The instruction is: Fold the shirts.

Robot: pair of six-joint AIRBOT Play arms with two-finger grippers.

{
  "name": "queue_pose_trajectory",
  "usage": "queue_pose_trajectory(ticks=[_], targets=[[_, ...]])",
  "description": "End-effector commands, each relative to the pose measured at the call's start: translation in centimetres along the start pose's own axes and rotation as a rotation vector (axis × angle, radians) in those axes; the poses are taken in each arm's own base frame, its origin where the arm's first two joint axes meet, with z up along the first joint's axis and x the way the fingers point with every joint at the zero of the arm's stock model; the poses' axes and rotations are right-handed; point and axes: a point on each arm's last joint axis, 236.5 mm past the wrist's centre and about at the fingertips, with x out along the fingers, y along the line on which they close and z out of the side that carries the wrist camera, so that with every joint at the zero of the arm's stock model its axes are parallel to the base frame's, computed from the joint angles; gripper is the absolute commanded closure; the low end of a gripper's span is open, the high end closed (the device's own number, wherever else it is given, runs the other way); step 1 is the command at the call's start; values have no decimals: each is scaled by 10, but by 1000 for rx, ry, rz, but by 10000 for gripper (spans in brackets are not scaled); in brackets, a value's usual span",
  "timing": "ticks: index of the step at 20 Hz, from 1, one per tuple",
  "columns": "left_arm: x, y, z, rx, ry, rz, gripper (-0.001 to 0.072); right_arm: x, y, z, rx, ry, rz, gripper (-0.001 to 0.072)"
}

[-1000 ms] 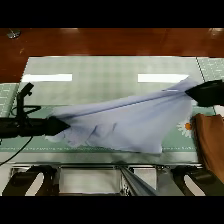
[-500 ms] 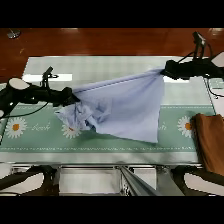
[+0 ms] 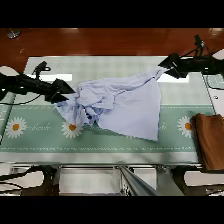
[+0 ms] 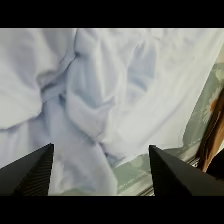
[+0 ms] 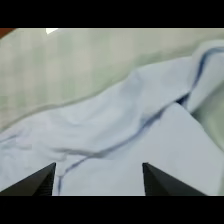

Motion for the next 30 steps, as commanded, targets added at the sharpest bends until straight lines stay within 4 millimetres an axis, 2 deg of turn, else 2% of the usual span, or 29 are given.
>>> queue_pose_trajectory(ticks=[1,2,3,4,5,7,8,10,12,14,17,20,21,23,24,28,30], targets=[[-35,47,-42,-90,-10,90,3,-80,-82,-41,-33,138,-300,92],[-31,59,-57,-134,-51,99,3,-105,-110,-51,11,104,-395,92],[-18,70,-79,-177,-78,104,3,-120,-129,-61,82,45,-436,94],[-1,74,-101,-231,-104,73,4,-126,-142,-74,169,-32,-439,94],[15,70,-116,-304,-135,3,4,-124,-145,-90,212,-83,-406,94],[39,48,-135,-356,-195,-183,5,-103,-133,-134,218,-94,-300,94],[48,46,-142,-389,-214,-230,5,-91,-123,-156,222,-77,-240,94],[63,59,-150,-444,-226,-209,5,-76,-109,-182,255,-73,-153,94],[69,62,-147,-420,-248,-174,5,-70,-104,-195,275,-67,-122,94],[68,62,-128,-437,-333,-175,5,-68,-101,-202,269,-45,-111,94],[62,52,-102,-417,-447,-214,6,-68,-99,-205,270,-31,-103,94],[58,52,-85,-383,-515,-180,17,-68,-98,-206,270,-26,-101,94],[55,49,-81,-373,-522,-184,130,-68,-99,-207,270,-25,-102,95],[47,34,-70,-298,-535,-201,606,-68,-98,-208,270,-17,-100,94],[41,24,-63,-220,-547,-205,684,-68,-97,-210,270,-10,-98,94],[30,-1,-48,-136,-542,-238,685,-65,-96,-219,273,21,-94,94],[30,-5,-48,-131,-533,-247,685,-53,-91,-241,262,97,-100,95]])
